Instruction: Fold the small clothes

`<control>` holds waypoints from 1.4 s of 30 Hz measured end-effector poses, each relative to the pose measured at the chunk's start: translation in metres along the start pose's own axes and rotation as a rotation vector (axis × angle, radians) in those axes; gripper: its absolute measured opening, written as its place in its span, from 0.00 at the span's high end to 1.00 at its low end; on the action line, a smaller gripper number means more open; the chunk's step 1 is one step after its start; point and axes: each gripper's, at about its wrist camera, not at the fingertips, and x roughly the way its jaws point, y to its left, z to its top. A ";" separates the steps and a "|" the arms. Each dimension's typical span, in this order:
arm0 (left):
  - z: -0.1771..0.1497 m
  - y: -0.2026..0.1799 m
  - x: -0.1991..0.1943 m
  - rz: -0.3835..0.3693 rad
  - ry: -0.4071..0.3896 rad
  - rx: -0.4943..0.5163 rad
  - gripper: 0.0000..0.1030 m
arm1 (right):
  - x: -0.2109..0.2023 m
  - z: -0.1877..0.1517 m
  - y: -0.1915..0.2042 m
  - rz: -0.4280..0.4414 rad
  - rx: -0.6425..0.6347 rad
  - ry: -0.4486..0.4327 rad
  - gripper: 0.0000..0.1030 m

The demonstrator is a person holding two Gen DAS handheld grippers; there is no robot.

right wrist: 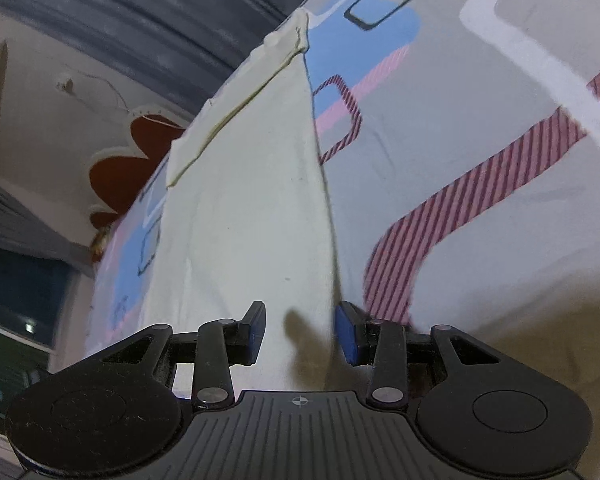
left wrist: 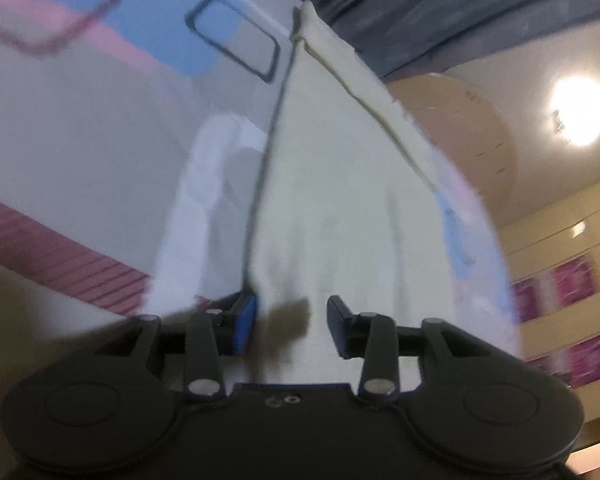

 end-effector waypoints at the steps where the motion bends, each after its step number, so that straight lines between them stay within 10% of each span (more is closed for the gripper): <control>1: 0.000 0.003 0.004 -0.026 -0.004 -0.025 0.69 | 0.003 0.001 0.001 0.012 0.000 0.002 0.62; 4: -0.002 0.004 0.009 -0.030 0.007 -0.021 0.84 | 0.006 0.003 0.003 0.028 0.000 0.002 0.62; 7: -0.006 0.003 0.006 -0.040 0.017 0.005 0.89 | 0.004 0.001 0.002 0.043 0.001 0.017 0.95; 14: -0.009 -0.006 -0.023 -0.101 -0.116 0.072 0.92 | -0.019 0.001 0.014 0.091 -0.039 -0.063 0.97; 18: -0.015 0.005 -0.012 0.000 -0.050 0.094 0.91 | -0.010 0.000 0.010 0.041 -0.047 -0.047 0.97; 28: -0.011 0.012 -0.014 -0.076 -0.109 0.010 0.45 | -0.004 -0.002 0.011 0.020 -0.042 -0.023 0.97; 37: -0.014 0.014 -0.011 -0.112 -0.092 -0.005 0.57 | 0.006 -0.007 -0.004 0.023 0.004 -0.002 0.97; 42: -0.011 0.006 -0.006 0.004 -0.065 0.057 0.94 | 0.006 -0.009 -0.015 0.063 0.062 -0.031 0.97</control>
